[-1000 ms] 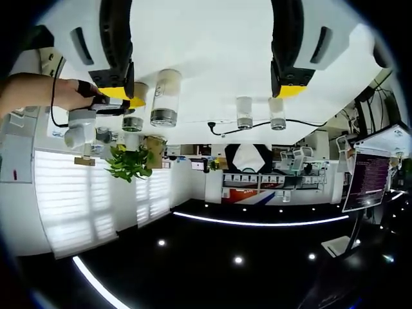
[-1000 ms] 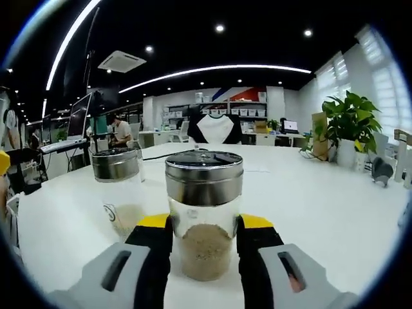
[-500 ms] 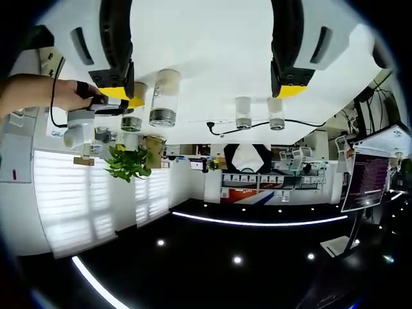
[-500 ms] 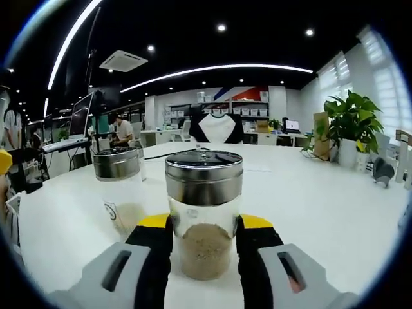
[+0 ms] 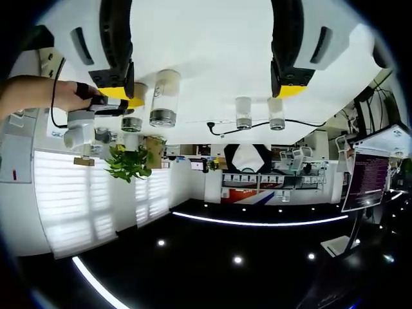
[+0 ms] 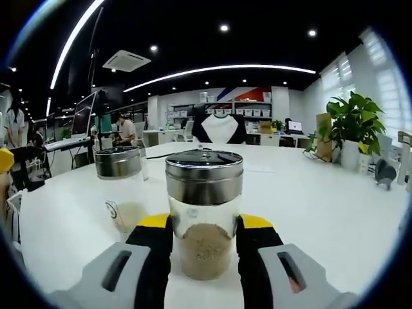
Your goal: Rotate the seasoning bottle until the label or dispensing opening points toward the visible target arrow and the bottle remains upright within the marked orientation range
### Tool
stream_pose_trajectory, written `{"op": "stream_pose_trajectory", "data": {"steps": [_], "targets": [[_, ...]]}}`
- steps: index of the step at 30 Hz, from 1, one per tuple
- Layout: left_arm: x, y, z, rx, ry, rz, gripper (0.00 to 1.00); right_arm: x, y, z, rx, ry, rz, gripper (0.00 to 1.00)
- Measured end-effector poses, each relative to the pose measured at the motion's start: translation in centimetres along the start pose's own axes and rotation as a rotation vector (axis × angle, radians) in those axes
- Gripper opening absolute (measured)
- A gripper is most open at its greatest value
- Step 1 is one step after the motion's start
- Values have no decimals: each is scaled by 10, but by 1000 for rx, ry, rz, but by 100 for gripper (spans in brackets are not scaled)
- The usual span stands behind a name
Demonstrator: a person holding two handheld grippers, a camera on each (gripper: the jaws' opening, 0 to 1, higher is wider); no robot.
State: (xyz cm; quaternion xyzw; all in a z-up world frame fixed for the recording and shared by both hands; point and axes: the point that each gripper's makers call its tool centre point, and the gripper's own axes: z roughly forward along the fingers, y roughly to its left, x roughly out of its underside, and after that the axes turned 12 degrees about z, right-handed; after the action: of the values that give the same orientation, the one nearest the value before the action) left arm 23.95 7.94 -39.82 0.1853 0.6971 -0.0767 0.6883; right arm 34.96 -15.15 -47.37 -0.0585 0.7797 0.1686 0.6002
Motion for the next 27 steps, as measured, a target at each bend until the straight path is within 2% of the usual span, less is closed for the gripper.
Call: {"op": "stream_pose_trajectory", "data": {"steps": [27], "targets": [[1, 0, -1, -4, 5, 0, 93, 2, 4, -3, -110, 41, -35, 37]]}}
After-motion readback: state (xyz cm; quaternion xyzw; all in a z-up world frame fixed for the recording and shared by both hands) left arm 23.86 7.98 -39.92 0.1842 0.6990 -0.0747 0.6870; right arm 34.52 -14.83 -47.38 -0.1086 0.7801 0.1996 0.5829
